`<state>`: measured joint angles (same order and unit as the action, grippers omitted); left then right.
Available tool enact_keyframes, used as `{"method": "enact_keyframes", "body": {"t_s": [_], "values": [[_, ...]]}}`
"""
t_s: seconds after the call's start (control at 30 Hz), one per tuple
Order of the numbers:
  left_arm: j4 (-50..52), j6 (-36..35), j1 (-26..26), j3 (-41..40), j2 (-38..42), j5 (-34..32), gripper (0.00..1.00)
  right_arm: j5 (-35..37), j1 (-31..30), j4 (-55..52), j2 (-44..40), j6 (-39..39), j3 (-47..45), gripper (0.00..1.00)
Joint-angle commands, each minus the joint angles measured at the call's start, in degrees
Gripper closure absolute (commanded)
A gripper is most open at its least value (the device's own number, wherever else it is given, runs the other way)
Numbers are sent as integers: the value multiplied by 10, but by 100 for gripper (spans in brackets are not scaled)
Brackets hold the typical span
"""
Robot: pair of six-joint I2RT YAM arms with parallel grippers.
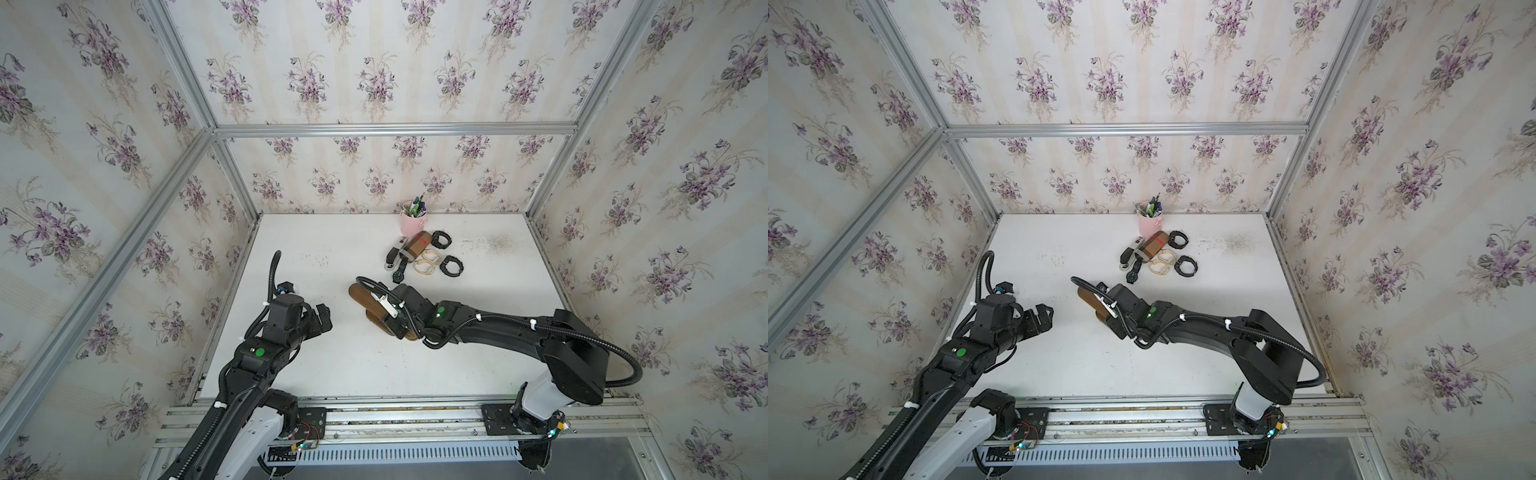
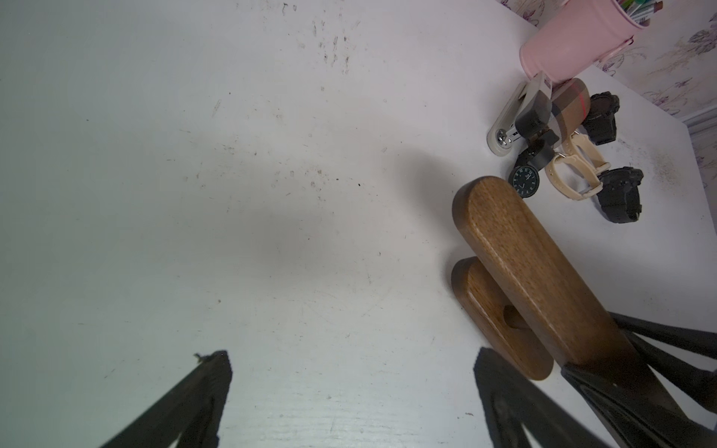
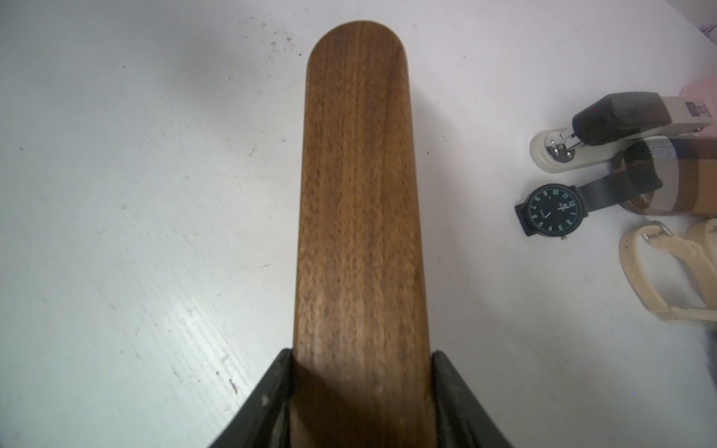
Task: Place watch on stand
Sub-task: Move the stand to the center of the board.
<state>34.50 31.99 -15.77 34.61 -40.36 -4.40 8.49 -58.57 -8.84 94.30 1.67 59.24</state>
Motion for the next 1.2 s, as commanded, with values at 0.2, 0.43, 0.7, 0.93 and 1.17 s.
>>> {"method": "enact_keyframes", "body": {"t_s": [0.2,0.43,0.7,0.93,1.17], "values": [[-45,-9,0,4,-38,26,0,-46,26,15,80,63,81,74],[-37,-7,0,7,-36,17,0,-54,46,6,128,91,139,65],[-29,-8,0,12,-36,3,0,-26,51,11,100,91,128,16],[-60,-9,0,23,-68,10,0,-1,50,37,13,45,21,0],[-129,-19,-1,69,-206,54,0,-2,49,44,-63,-22,-73,0]]}}
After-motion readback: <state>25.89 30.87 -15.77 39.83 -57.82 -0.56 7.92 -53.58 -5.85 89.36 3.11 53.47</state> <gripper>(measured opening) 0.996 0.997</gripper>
